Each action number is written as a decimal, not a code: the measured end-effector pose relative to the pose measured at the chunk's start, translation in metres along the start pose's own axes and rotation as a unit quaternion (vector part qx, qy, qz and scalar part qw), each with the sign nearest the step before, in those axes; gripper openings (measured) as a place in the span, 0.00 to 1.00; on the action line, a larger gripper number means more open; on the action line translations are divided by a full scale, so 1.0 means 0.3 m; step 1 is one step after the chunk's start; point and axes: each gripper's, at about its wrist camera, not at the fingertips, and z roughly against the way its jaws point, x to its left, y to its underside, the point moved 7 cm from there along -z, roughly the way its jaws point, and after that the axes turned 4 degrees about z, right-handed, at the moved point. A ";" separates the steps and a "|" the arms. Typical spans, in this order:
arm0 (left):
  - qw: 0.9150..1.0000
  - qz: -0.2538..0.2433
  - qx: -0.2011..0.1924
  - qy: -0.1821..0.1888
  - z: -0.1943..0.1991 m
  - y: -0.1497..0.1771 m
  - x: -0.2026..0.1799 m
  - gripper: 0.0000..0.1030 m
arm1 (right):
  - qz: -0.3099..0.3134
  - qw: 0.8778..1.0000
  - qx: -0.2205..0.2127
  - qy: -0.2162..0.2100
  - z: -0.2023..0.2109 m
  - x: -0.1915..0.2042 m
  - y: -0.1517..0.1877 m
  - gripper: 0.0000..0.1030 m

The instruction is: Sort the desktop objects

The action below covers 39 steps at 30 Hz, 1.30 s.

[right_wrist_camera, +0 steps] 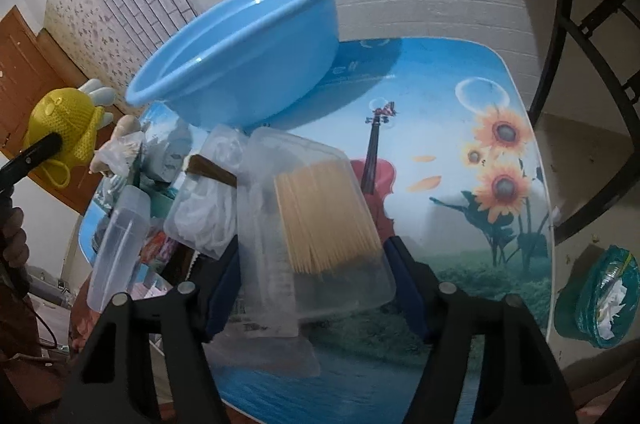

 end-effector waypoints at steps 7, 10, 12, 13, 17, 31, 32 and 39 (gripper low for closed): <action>1.000 0.000 -0.006 0.001 0.004 -0.018 -0.013 0.65 | 0.017 1.000 -0.022 0.000 0.064 0.001 -0.025 0.34; 1.000 -0.002 -0.004 0.002 -0.001 -0.017 -0.020 0.65 | 0.028 0.999 -0.021 0.012 0.053 -0.002 -0.020 0.33; 1.000 -0.004 -0.002 0.002 -0.003 -0.014 -0.024 0.65 | 0.029 0.999 -0.029 0.014 0.047 -0.003 -0.022 0.35; 1.000 -0.005 -0.001 0.002 -0.004 -0.013 -0.024 0.65 | 0.028 0.999 -0.033 0.013 0.043 -0.006 -0.025 0.36; 1.000 -0.004 0.001 -0.001 -0.007 -0.011 -0.019 0.65 | 0.025 0.999 -0.037 0.019 0.023 -0.017 -0.039 0.41; 1.000 -0.018 -0.020 0.007 0.016 -0.083 -0.048 0.65 | 0.047 0.992 -0.113 0.037 0.223 0.020 -0.123 0.30; 1.000 -0.020 -0.022 0.008 0.015 -0.091 -0.054 0.65 | 0.048 0.991 -0.118 0.033 0.242 0.026 -0.134 0.30; 0.999 -0.032 -0.020 0.019 -0.033 -0.141 -0.097 0.65 | 0.069 0.985 -0.159 -0.006 0.317 0.118 -0.246 0.30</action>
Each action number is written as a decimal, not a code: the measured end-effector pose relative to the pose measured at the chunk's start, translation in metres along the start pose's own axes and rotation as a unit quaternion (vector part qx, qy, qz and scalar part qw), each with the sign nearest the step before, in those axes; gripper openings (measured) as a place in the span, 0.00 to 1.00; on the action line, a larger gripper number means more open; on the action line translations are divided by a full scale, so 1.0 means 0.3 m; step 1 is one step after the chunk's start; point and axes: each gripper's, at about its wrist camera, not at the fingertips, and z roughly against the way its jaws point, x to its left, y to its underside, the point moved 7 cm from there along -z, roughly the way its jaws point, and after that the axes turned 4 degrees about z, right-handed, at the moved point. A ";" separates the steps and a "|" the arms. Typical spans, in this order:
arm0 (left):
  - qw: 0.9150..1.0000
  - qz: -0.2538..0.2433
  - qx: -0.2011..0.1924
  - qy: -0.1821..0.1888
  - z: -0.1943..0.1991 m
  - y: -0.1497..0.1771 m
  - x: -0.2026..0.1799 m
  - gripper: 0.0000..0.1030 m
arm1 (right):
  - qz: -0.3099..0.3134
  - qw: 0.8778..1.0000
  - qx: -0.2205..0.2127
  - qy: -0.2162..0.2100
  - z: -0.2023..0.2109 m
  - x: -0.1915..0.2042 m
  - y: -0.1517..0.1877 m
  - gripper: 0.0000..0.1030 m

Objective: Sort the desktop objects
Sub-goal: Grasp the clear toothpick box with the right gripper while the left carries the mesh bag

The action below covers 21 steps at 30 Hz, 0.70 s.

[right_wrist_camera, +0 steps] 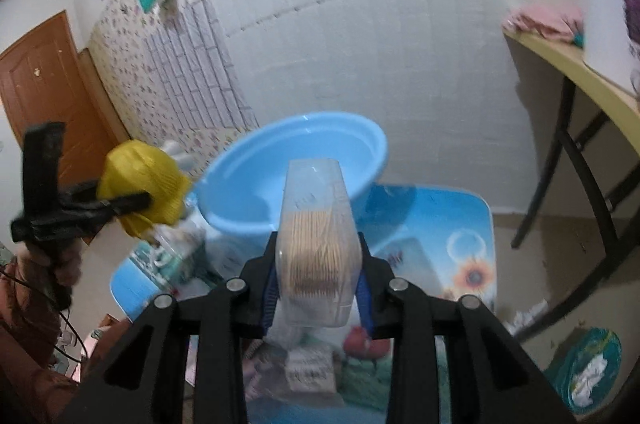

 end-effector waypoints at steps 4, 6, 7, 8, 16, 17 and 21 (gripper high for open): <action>1.000 -0.007 0.008 0.006 -0.053 -0.022 -0.025 0.65 | 0.012 1.000 -0.003 -0.026 -0.053 0.050 -0.064 0.30; 1.000 -0.009 0.012 0.009 -0.084 -0.035 -0.034 0.65 | 0.020 0.999 0.003 -0.028 -0.097 0.068 -0.091 0.30; 1.000 -0.011 0.014 0.009 -0.092 -0.038 -0.036 0.65 | 0.023 0.999 0.007 -0.030 -0.116 0.078 -0.098 0.30; 1.000 -0.013 0.015 0.010 -0.105 -0.044 -0.043 0.65 | 0.024 0.999 0.010 -0.031 -0.133 0.080 -0.105 0.30; 0.999 -0.031 0.031 0.021 -0.212 -0.084 -0.059 0.65 | 0.032 0.997 0.058 -0.026 -0.296 0.067 -0.140 0.30; 0.999 -0.033 0.035 0.022 -0.231 -0.089 -0.062 0.65 | 0.033 0.997 0.065 -0.025 -0.314 0.064 -0.145 0.30; 0.997 -0.047 0.048 0.025 -0.299 -0.100 -0.074 0.65 | 0.039 0.996 0.084 -0.017 -0.382 0.047 -0.159 0.30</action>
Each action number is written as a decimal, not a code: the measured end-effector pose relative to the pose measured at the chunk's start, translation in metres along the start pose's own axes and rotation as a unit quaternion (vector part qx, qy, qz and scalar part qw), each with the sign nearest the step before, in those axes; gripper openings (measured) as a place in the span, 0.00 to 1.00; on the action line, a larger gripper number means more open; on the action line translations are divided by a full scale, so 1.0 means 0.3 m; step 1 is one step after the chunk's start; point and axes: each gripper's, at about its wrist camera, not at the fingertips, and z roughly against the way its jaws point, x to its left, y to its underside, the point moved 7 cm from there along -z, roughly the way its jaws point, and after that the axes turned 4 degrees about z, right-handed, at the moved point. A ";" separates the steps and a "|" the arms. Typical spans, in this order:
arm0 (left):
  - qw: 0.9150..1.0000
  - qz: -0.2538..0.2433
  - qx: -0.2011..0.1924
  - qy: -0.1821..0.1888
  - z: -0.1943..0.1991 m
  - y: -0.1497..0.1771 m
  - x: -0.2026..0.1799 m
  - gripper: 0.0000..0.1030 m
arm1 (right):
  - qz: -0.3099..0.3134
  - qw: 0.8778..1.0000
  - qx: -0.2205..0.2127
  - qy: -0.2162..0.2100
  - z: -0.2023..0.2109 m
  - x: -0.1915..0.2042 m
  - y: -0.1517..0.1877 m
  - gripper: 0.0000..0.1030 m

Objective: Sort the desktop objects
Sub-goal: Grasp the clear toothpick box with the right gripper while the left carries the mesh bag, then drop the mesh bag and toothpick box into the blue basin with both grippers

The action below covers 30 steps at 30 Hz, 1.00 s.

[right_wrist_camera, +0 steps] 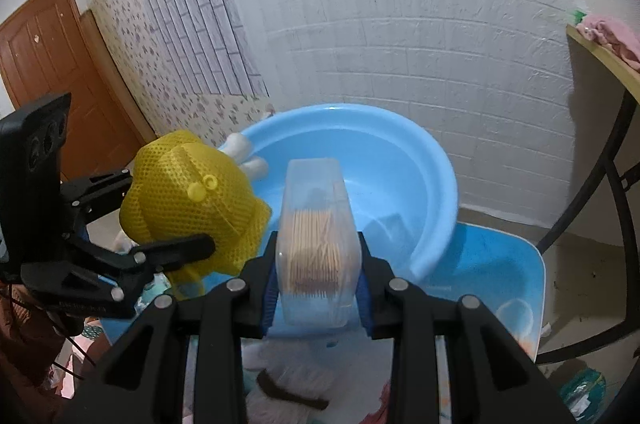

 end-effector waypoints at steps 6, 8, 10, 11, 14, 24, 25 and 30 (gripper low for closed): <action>1.000 -0.010 0.023 0.014 -0.080 -0.008 -0.013 0.66 | -0.002 0.999 0.039 0.007 -0.104 -0.030 0.001 0.30; 0.999 -0.011 0.027 0.015 -0.095 -0.007 -0.011 0.66 | 0.000 0.999 0.050 0.008 -0.133 -0.035 0.005 0.30; 0.999 -0.010 0.028 0.016 -0.100 -0.008 -0.007 0.66 | 0.002 0.998 0.055 0.010 -0.156 -0.037 0.003 0.30; 0.999 -0.008 0.029 0.018 -0.101 -0.007 -0.002 0.67 | 0.003 0.998 0.057 0.013 -0.164 -0.041 0.004 0.30; 0.999 0.000 0.030 0.020 -0.097 -0.006 0.010 0.71 | 0.000 0.997 0.069 0.019 -0.197 -0.052 0.011 0.30; 0.999 0.025 0.012 0.016 -0.020 0.019 0.054 0.89 | 0.030 0.992 0.100 0.067 -0.242 -0.035 0.016 0.31; 0.999 0.027 0.010 0.016 -0.011 0.021 0.055 0.91 | 0.032 0.992 0.104 0.070 -0.246 -0.026 0.013 0.31; 0.999 0.044 -0.012 -0.004 0.067 0.037 0.093 0.98 | 0.049 0.987 0.130 0.085 -0.269 -0.015 0.024 0.36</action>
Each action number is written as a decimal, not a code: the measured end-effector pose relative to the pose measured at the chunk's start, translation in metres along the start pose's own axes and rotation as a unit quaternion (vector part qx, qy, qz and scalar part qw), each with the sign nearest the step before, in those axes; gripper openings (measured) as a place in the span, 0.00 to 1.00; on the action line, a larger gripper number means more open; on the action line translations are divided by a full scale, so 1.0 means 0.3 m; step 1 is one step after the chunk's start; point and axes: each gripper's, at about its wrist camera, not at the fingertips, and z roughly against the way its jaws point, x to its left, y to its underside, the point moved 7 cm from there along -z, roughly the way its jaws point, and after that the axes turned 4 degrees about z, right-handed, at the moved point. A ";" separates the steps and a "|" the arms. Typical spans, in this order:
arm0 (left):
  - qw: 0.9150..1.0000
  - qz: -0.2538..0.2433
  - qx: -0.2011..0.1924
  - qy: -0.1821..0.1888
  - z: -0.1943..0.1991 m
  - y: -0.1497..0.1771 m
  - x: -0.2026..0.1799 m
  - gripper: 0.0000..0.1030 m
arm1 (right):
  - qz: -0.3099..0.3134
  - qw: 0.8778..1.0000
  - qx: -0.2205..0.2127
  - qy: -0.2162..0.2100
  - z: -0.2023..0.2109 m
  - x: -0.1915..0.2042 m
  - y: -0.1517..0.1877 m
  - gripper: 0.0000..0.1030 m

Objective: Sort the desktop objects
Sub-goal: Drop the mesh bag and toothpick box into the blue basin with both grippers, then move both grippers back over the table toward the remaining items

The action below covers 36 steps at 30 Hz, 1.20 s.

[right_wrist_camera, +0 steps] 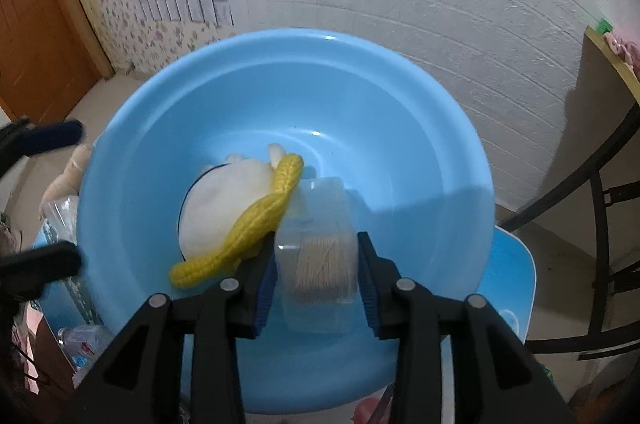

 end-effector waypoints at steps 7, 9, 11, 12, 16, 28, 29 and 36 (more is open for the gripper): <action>0.998 0.039 -0.015 -0.042 0.101 0.062 0.103 1.00 | 0.009 0.999 0.023 0.023 0.021 0.025 0.031 0.50; 0.997 0.056 -0.017 -0.043 0.123 0.081 0.139 1.00 | 0.002 1.000 0.021 0.017 0.042 0.039 0.035 0.51; 0.997 0.067 -0.028 -0.040 0.148 0.100 0.162 1.00 | -0.002 1.000 0.016 0.021 0.067 0.038 0.042 0.52; 0.996 0.070 -0.032 -0.040 0.159 0.109 0.168 1.00 | -0.003 1.000 0.015 0.024 0.077 0.043 0.041 0.52; 0.995 0.079 -0.030 -0.055 0.198 0.153 0.203 1.00 | -0.023 0.999 -0.010 0.027 0.158 0.038 0.070 0.52; 0.990 0.094 -0.079 -0.064 0.370 0.232 0.218 1.00 | -0.060 0.977 -0.173 0.110 0.489 0.062 0.184 0.67; 0.991 0.102 -0.078 -0.048 0.379 0.248 0.211 1.00 | -0.063 0.978 -0.174 0.100 0.490 0.072 0.194 0.67; 0.995 0.070 -0.059 -0.037 0.378 0.365 0.132 1.00 | -0.073 0.982 -0.170 0.039 0.495 0.121 0.323 0.67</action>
